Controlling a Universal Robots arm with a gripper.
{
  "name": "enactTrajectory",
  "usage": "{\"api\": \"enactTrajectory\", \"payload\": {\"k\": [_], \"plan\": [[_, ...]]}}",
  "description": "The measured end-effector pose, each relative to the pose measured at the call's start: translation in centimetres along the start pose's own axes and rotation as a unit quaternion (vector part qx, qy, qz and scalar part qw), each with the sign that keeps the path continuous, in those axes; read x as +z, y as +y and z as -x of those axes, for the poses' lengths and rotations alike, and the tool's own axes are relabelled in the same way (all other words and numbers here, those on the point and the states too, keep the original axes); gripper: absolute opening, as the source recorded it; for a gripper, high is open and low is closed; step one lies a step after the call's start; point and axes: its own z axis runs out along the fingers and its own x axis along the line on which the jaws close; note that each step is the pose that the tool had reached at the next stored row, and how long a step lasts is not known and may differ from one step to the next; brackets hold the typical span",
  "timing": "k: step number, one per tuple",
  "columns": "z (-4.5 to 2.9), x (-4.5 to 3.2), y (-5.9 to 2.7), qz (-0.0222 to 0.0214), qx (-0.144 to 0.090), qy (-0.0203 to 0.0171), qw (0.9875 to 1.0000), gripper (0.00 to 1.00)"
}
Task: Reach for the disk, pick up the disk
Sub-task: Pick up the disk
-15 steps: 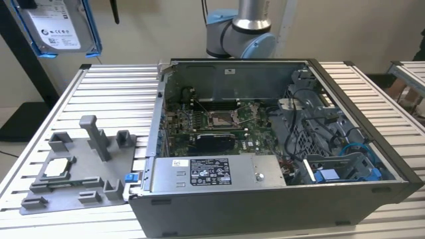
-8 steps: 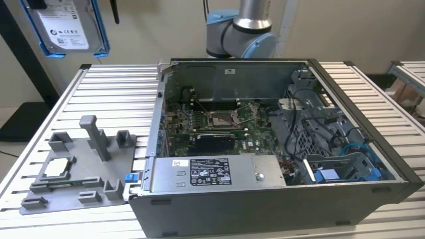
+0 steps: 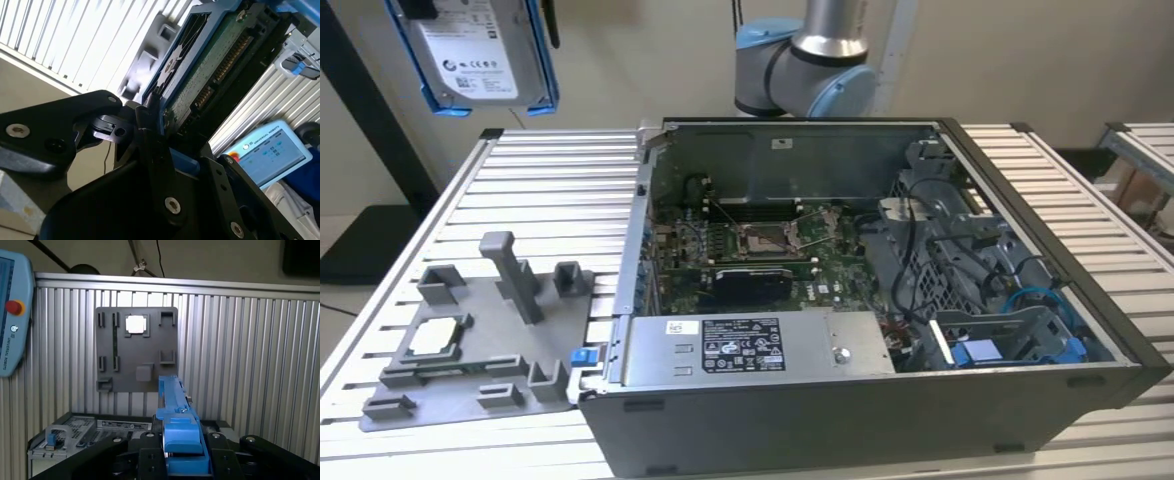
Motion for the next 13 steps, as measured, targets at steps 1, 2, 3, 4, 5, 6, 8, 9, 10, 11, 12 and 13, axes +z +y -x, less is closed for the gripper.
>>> {"api": "enactTrajectory", "payload": {"k": [1,2,3,4,5,6,8,9,10,11,12,13], "plan": [[-0.01,0.01,-0.2,0.0,0.0,0.0001,1.0,0.0],[-0.01,0.01,-0.41,0.0,0.0,0.0002,1.0,0.0],[-0.02,0.02,-0.62,0.0001,0.0,0.0003,1.0,0.0],[-0.03,0.03,-0.82,0.0,0.0,0.0004,1.0,0.0],[-0.03,0.04,-1.03,0.0,0.0,0.0005,1.0,0.0],[-0.04,0.05,-1.26,0.0,0.0,0.0006,1.0,0.0],[-0.05,0.06,-1.67,0.0,0.0,0.0009,1.0,0.0],[-0.06,0.07,-1.88,0.0,0.0,0.001,1.0,0.0],[-0.06,0.08,-2.09,0.0,0.0,0.0011,1.0,0.0],[-0.07,0.1,-2.28,0.0,0.0,0.0012,1.0,0.0],[-0.08,0.1,-2.5,0.0001,0.0,0.0014,1.0,0.0],[-0.08,0.11,-2.71,0.0,0.0,0.0015,1.0,0.0]]}}
